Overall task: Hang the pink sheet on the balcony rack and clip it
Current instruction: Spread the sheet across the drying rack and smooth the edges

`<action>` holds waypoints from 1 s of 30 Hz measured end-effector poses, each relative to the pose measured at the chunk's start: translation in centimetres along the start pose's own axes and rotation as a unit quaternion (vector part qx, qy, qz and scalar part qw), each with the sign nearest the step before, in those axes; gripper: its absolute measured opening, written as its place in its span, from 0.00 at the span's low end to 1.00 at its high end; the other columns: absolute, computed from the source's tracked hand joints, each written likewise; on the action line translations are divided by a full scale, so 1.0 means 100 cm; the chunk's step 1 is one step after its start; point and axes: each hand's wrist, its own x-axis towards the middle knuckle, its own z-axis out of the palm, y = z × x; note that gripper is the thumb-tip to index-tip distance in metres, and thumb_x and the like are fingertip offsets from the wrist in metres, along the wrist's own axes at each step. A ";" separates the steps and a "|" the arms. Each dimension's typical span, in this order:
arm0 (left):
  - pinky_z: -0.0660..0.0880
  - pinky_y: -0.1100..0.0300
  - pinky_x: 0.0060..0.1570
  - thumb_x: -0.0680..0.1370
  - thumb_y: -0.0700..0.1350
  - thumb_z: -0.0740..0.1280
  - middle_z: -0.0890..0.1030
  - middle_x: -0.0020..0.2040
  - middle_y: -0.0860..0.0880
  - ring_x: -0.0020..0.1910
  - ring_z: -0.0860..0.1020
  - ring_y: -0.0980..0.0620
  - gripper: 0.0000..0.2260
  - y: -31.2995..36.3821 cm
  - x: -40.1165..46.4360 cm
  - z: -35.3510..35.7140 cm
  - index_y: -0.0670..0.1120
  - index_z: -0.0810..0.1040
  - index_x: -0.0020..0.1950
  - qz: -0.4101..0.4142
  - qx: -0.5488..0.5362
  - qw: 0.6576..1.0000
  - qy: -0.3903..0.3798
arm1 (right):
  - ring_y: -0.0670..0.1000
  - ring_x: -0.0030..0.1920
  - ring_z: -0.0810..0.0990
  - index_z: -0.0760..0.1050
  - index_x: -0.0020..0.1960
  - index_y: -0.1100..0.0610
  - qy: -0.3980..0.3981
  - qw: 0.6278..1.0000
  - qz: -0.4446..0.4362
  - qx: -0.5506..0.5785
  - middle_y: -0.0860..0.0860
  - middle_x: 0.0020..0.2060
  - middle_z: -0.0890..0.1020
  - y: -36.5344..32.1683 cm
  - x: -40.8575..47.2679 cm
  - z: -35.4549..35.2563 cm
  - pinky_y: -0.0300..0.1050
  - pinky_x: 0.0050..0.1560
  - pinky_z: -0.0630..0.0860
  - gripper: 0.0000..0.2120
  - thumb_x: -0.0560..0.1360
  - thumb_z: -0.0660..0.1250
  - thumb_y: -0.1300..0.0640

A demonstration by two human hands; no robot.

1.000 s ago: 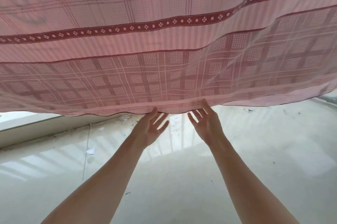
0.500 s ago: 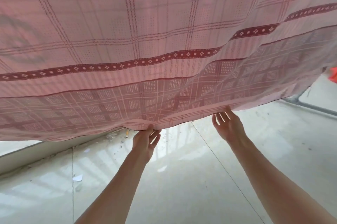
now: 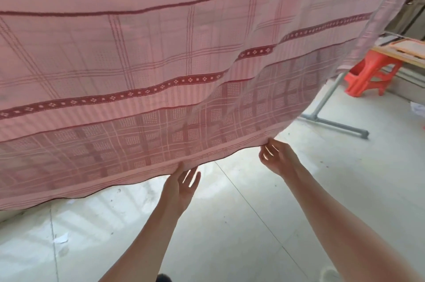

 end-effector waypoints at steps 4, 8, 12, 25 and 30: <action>0.74 0.52 0.53 0.78 0.39 0.62 0.81 0.49 0.45 0.53 0.79 0.46 0.06 -0.039 0.018 0.040 0.43 0.76 0.53 0.008 0.073 0.996 -0.044 | 0.49 0.39 0.73 0.74 0.41 0.59 -0.046 0.998 0.024 0.025 0.51 0.37 0.75 -0.019 0.027 -0.015 0.40 0.40 0.69 0.04 0.75 0.64 0.63; 0.75 0.53 0.52 0.77 0.39 0.63 0.81 0.46 0.46 0.49 0.80 0.47 0.05 -0.086 0.050 0.081 0.42 0.78 0.49 0.054 0.118 0.991 -0.042 | 0.49 0.42 0.75 0.75 0.44 0.57 -0.138 0.988 0.049 0.053 0.51 0.40 0.77 -0.046 0.076 -0.029 0.41 0.41 0.70 0.01 0.74 0.65 0.60; 0.76 0.56 0.48 0.76 0.39 0.65 0.82 0.42 0.48 0.47 0.81 0.48 0.02 -0.123 0.093 0.116 0.43 0.77 0.46 0.105 0.111 0.988 -0.036 | 0.49 0.41 0.76 0.75 0.42 0.57 -0.211 0.975 0.052 0.047 0.50 0.38 0.79 -0.069 0.127 -0.043 0.42 0.41 0.70 0.03 0.75 0.64 0.61; 0.75 0.61 0.40 0.75 0.39 0.67 0.81 0.29 0.53 0.35 0.79 0.54 0.04 -0.126 0.157 0.140 0.43 0.76 0.41 0.232 0.148 0.950 0.148 | 0.46 0.46 0.79 0.72 0.46 0.54 -0.259 0.964 -0.002 -0.065 0.47 0.41 0.80 -0.103 0.213 -0.062 0.41 0.45 0.71 0.04 0.77 0.62 0.61; 0.75 0.62 0.39 0.77 0.39 0.65 0.80 0.26 0.54 0.29 0.80 0.57 0.05 -0.123 0.170 0.133 0.44 0.76 0.40 0.245 0.166 0.939 0.175 | 0.44 0.44 0.81 0.71 0.43 0.53 -0.255 0.965 -0.001 -0.064 0.46 0.39 0.80 -0.090 0.224 -0.056 0.43 0.49 0.71 0.06 0.77 0.63 0.61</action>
